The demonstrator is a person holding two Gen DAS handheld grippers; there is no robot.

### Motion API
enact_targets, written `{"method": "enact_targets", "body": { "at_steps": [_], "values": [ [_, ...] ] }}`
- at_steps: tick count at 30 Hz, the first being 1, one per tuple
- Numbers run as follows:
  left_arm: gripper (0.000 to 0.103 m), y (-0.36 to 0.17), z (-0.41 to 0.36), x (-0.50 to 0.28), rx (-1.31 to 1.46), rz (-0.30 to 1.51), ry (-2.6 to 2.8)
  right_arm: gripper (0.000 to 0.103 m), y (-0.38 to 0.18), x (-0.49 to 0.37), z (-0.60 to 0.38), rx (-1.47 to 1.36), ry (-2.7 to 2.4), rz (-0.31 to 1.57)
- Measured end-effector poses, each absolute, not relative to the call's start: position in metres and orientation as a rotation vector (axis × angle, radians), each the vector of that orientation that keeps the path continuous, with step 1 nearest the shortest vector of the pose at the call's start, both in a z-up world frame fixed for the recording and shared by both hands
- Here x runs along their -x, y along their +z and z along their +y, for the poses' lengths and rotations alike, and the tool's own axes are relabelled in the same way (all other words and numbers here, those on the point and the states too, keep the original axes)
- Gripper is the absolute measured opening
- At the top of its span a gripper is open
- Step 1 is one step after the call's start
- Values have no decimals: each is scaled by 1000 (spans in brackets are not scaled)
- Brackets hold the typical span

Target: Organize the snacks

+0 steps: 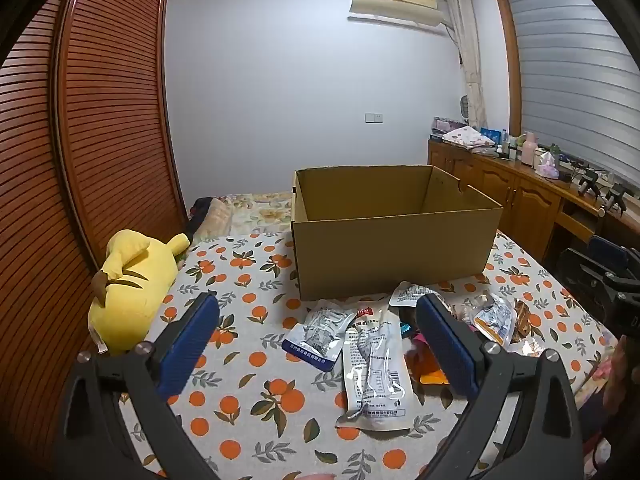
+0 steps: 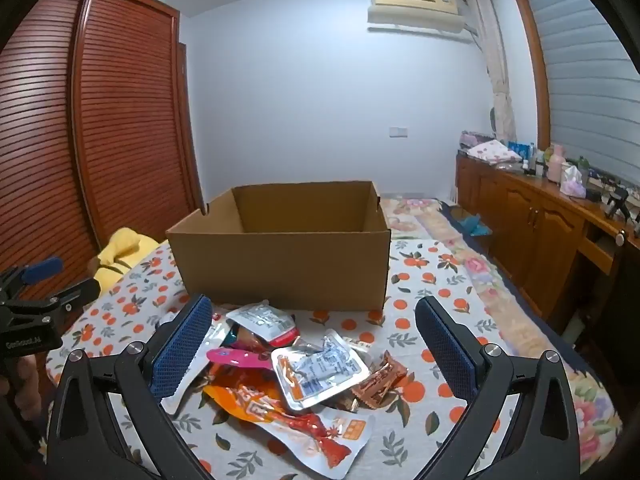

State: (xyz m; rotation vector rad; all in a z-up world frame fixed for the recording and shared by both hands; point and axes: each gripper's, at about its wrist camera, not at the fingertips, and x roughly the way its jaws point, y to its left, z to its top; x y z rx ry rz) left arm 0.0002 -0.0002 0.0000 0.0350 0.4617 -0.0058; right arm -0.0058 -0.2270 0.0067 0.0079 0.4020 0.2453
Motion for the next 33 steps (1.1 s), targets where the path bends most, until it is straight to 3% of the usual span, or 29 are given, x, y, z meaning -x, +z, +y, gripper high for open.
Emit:
{"method": "enact_targets", "body": {
  "at_steps": [33],
  "values": [
    [100, 0, 1, 3, -36, 459, -6, 103, 4, 7, -230, -14, 227, 415]
  ]
}}
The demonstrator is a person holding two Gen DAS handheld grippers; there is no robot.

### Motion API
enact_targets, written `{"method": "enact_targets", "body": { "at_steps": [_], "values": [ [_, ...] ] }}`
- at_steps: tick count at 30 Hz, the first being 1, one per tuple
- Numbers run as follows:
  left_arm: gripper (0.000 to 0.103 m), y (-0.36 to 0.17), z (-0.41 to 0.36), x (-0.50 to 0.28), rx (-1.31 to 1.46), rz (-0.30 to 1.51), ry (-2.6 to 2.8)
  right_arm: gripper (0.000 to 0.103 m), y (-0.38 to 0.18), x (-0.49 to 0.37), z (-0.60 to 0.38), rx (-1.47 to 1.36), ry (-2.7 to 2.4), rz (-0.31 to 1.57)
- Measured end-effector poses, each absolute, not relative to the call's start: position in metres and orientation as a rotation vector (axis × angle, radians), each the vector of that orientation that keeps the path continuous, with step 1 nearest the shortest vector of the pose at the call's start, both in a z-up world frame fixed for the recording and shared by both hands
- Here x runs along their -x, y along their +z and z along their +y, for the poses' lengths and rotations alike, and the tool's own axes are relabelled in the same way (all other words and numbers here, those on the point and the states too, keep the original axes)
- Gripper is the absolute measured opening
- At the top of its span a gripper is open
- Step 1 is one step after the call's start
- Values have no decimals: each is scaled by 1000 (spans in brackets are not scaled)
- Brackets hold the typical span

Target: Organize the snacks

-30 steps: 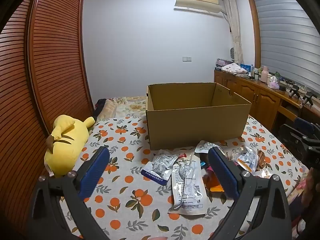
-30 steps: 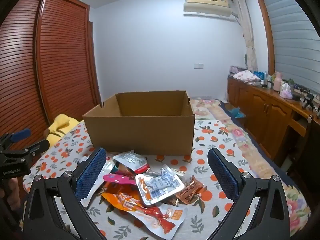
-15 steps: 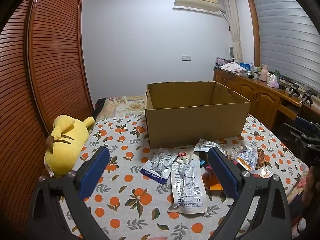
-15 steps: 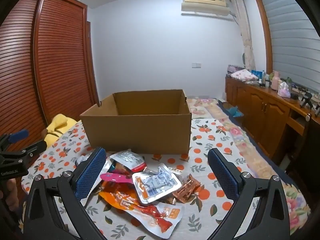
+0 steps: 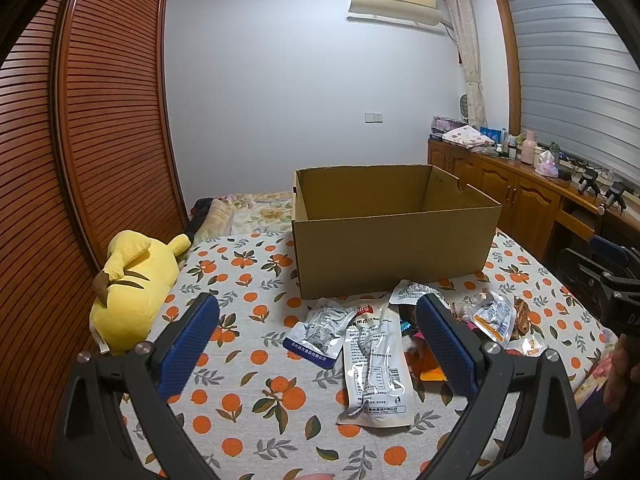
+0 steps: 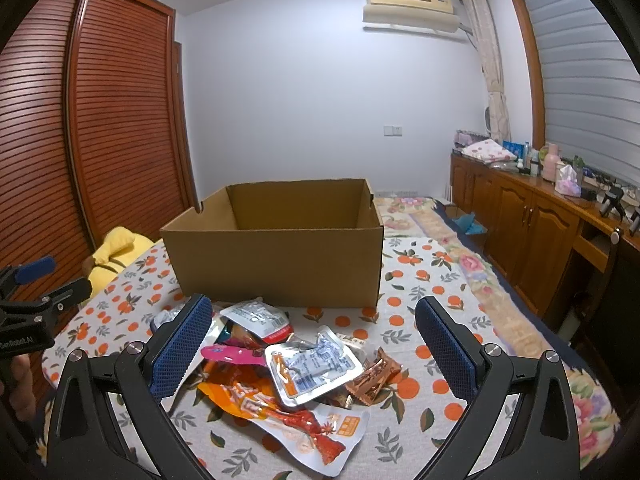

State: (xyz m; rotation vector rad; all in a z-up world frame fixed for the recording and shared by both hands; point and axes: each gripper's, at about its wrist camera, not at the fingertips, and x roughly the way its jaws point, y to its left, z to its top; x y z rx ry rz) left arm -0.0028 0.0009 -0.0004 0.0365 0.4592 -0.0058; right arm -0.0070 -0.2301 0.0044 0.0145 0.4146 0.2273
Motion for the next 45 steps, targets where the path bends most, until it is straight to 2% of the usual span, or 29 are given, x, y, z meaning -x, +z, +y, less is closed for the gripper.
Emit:
{"method": "enact_targets", "body": {
  "at_steps": [45],
  "values": [
    [100, 13, 2, 7, -34, 443, -12, 103, 8, 9, -230, -5, 231, 402]
  ]
}}
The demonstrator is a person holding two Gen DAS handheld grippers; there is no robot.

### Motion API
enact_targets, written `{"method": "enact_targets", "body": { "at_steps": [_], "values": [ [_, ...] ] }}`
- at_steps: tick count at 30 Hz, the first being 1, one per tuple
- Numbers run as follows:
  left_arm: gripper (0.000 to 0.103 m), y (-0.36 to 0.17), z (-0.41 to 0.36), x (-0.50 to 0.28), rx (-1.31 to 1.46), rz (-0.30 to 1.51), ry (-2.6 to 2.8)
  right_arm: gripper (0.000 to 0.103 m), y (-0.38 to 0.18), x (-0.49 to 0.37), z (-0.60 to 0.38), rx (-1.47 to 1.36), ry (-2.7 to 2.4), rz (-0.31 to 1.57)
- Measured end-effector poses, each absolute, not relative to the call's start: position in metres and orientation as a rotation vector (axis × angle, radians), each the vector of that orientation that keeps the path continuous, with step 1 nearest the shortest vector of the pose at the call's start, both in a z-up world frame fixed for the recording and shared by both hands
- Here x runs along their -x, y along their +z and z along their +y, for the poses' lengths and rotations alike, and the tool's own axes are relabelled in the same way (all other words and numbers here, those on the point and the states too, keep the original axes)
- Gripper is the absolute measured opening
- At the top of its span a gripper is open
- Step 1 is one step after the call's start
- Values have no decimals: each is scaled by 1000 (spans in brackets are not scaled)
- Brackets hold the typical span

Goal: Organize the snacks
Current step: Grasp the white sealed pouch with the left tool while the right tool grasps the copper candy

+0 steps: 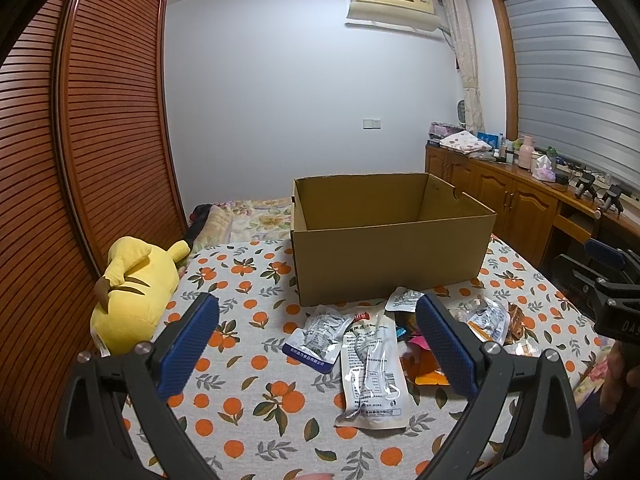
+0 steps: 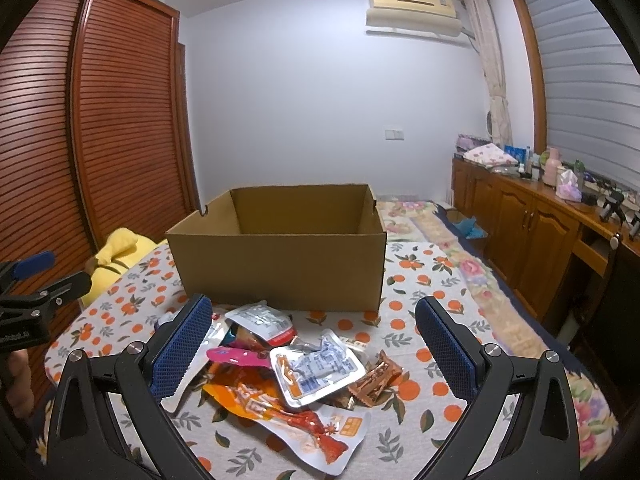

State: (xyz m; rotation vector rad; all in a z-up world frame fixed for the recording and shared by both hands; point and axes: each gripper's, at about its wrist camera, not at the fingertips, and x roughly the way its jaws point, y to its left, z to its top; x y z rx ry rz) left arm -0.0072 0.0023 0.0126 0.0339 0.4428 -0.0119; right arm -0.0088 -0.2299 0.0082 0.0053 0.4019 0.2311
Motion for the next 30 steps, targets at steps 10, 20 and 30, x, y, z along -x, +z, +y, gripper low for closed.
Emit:
{"method": "enact_targets", "body": {
  "at_steps": [10, 20, 30],
  "values": [
    [100, 12, -2, 9, -37, 447, -18, 103, 9, 13, -228, 1, 234, 401],
    [100, -8, -3, -1, -37, 494, -41, 103, -5, 10, -227, 15, 228, 436],
    [100, -44, -12, -25, -61, 603, -109, 103, -33, -2, -243, 34, 221, 511]
  ]
}}
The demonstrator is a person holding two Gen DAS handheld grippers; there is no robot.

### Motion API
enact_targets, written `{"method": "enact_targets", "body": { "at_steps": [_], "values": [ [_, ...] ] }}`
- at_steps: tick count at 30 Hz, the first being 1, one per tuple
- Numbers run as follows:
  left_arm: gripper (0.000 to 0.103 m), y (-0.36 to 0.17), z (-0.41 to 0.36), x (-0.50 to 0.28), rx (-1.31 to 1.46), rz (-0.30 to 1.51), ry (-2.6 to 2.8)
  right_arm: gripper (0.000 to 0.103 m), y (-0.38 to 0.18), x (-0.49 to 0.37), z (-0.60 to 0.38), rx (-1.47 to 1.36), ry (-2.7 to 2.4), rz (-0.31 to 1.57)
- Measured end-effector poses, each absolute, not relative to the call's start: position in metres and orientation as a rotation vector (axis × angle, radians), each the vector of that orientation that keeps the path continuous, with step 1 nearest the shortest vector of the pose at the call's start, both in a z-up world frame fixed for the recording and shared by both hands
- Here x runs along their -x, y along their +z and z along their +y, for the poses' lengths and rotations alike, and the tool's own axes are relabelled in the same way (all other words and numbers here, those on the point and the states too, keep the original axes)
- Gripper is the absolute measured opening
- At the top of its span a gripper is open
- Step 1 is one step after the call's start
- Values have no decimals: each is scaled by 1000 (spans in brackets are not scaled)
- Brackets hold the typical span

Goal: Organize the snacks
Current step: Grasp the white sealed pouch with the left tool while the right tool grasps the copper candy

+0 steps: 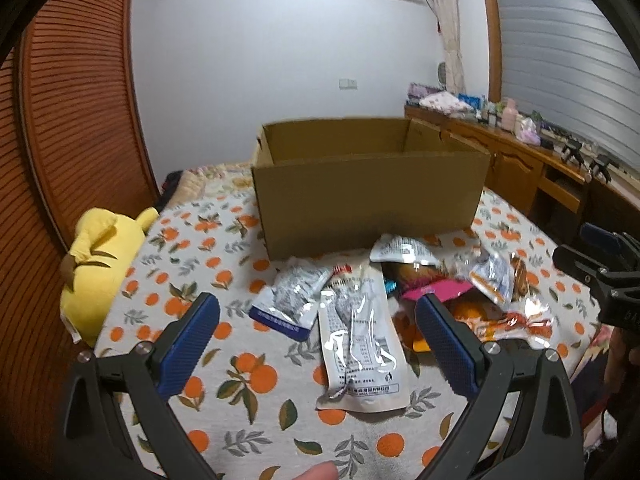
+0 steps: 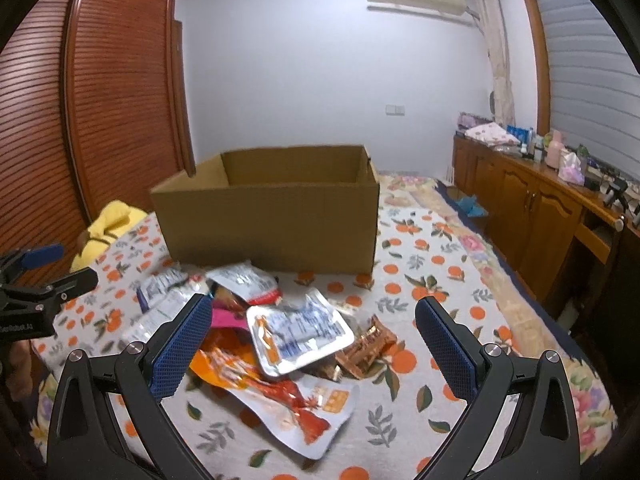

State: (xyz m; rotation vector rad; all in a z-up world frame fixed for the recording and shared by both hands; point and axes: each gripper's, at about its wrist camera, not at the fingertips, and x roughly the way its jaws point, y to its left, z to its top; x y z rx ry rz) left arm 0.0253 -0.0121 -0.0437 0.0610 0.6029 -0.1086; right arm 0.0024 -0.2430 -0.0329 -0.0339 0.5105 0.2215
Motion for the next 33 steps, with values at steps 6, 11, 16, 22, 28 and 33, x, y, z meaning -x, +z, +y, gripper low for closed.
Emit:
{"method": "enact_targets", "body": {
  "at_steps": [6, 11, 16, 22, 28, 33],
  "values": [
    [99, -66, -13, -45, -58, 683, -139, 103, -52, -16, -255, 29, 239, 573],
    [98, -81, -15, -59, -68, 741, -162, 102, -62, -29, -260, 44, 265, 623],
    [96, -94, -17, -74, -49, 816, -191, 99, -73, -41, -264, 49, 285, 667],
    [94, -107, -16, -82, -4, 875, -219, 83, -79, -56, -274, -10, 304, 699],
    [94, -108, -17, -81, 0, 881, -225, 69, -84, -77, -280, -13, 262, 740],
    [94, -108, -18, -84, -3, 885, -235, 60, -96, -84, -285, 13, 247, 797]
  ]
}}
